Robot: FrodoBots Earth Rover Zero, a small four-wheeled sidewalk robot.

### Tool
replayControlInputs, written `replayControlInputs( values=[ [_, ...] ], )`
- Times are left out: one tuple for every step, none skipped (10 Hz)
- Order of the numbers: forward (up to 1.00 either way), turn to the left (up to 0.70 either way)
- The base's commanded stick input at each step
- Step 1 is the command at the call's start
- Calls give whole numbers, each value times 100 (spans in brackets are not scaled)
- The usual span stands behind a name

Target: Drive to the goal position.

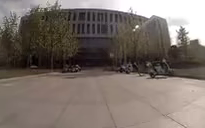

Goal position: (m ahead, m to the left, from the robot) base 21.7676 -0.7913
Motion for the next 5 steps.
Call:
replayControlInputs(
  values=[
    [100, 0],
    [100, 0],
    [100, 0],
    [100, 0],
    [100, 0]
  ],
)
